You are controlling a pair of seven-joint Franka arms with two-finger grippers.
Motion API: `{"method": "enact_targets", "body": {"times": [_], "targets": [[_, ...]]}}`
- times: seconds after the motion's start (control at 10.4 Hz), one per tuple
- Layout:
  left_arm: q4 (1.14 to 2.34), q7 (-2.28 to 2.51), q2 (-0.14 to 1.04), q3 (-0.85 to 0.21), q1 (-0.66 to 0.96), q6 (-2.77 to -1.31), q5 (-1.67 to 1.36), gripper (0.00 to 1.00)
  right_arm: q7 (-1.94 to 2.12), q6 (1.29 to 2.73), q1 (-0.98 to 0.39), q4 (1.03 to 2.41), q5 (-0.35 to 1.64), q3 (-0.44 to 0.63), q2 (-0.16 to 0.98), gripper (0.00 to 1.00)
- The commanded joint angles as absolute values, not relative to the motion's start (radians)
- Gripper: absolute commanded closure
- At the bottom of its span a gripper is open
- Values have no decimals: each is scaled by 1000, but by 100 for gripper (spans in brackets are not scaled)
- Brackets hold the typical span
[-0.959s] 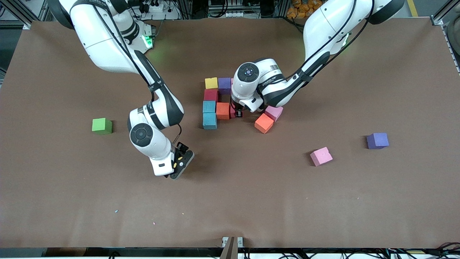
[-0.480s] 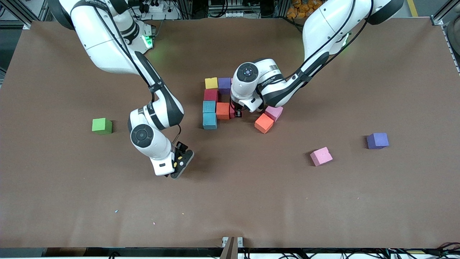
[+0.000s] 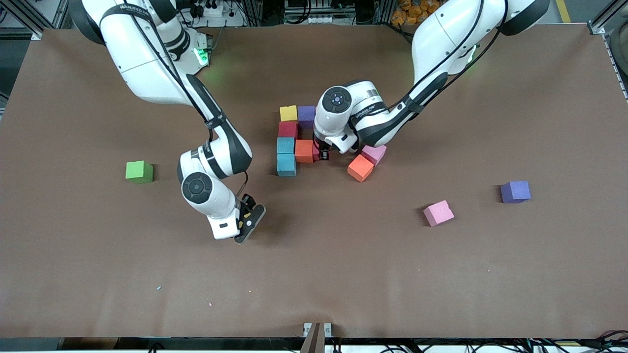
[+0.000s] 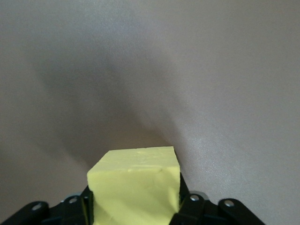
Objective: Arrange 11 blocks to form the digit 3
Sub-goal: 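Carry the yellow cube with the right gripper toward the cyan column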
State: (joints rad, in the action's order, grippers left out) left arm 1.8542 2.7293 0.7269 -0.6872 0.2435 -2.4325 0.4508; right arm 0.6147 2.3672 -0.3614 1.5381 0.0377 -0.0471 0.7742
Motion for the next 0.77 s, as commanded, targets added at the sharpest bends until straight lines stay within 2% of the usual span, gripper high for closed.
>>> {"method": "enact_targets", "body": {"times": [0.0,0.38,0.67], "targets": [[1841,2824,735,-681,259,-2439,494,98,528,2361,-356,1537,55,-54,773,100],[1841,2823,733,-672,261,-2439,495,98,315,2350,-362,1534,54,-55,758,100],[1841,2824,733,-670,261,-2439,494,98,151,2291,-367,1523,46,-64,738,100]]}}
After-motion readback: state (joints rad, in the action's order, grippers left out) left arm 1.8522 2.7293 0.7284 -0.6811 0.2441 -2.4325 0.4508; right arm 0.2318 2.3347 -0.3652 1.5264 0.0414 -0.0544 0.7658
